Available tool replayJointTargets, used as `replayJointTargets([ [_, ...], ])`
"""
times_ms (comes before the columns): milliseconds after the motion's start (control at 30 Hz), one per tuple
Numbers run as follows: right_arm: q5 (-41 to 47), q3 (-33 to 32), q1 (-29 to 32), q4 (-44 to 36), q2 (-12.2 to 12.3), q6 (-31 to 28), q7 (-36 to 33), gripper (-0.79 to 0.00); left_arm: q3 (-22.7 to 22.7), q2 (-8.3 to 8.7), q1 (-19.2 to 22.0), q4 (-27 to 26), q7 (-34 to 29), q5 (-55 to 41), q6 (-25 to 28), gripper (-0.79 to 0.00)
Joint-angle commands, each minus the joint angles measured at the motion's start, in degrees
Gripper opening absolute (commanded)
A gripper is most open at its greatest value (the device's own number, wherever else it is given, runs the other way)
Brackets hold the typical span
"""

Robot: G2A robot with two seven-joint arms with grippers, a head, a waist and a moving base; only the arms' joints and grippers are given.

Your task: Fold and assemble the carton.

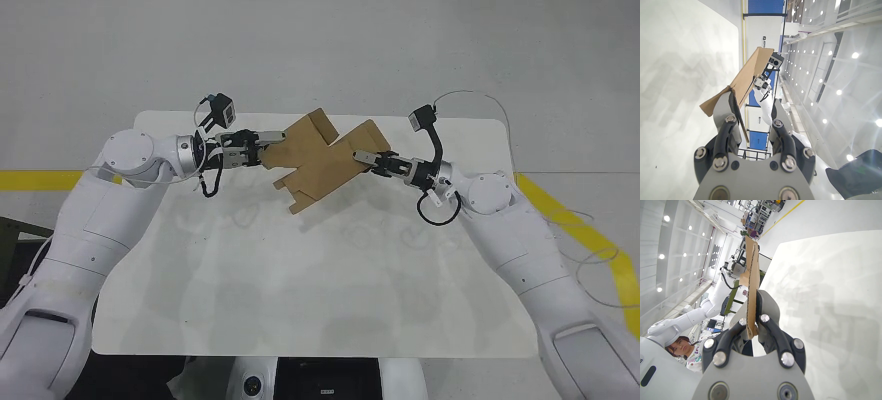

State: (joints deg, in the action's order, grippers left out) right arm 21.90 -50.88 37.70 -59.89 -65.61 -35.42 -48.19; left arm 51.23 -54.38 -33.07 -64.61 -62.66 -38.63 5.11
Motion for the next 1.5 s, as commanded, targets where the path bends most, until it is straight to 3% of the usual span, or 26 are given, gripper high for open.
replayJointTargets([
  [0, -0.1, -0.1, 0.0, 0.1, -0.1, 0.1, -0.1, -0.785, 0.0, -0.04, 0.0, 0.0, 0.2, 1.5, 0.2, -0.394],
  [367, -0.9, -0.9, 0.3, 0.3, -0.5, 0.1, -0.3, -0.785, 0.5, -0.33, -0.7, -1.3, 0.3, 5.7, 0.4, -0.554],
  [467, -1.1, -1.1, 0.5, 0.4, -0.6, 0.1, -0.3, -0.785, 0.7, -0.4, -0.9, -1.6, 0.1, 6.5, 0.2, -0.634],
  [600, -1.3, -1.4, 0.7, 0.4, -0.8, 0.2, -0.3, -0.785, 1.0, -0.47, -1.2, -2.1, -0.5, 7.4, 0.4, -0.671],
  [667, -1.5, -1.6, 0.7, 0.4, -0.8, 0.3, -0.2, -0.785, 1.2, -0.51, -1.4, -2.4, -0.6, 7.7, 0.6, -0.785],
  [733, -1.6, -1.7, 0.8, 0.3, -0.9, 0.4, -0.3, -0.785, 1.4, -0.55, -1.6, -2.5, -0.6, 7.9, 0.5, -0.785],
  [767, -1.6, -1.8, 0.9, 0.4, -0.9, 0.4, -0.3, -0.767, 1.5, -0.57, -1.7, -2.6, -0.5, 8.0, 0.4, -0.785],
  [833, -1.6, -1.9, 1.0, 0.4, -1.0, 0.8, -0.6, -0.215, 1.8, -0.61, -1.8, -2.6, -0.4, 8.2, 0.3, -0.785],
  [867, -1.5, -2.0, 1.1, 0.5, -1.0, 1.0, -0.9, 0.0, 1.9, -0.63, -1.8, -2.6, -0.4, 8.2, 0.3, -0.785],
  [1167, -1.7, -6.6, 2.1, 0.1, 0.6, 3.5, -5.5, 0.0, 3.9, -0.5, -1.7, -2.8, 0.5, 11.3, 3.5, -0.785],
  [1467, 4.0, -6.9, 2.6, -4.5, 0.8, 3.3, -15.9, 0.0, 4.8, -0.16, -2.4, -4.4, -0.6, 18.2, 12.1, -0.785],
])
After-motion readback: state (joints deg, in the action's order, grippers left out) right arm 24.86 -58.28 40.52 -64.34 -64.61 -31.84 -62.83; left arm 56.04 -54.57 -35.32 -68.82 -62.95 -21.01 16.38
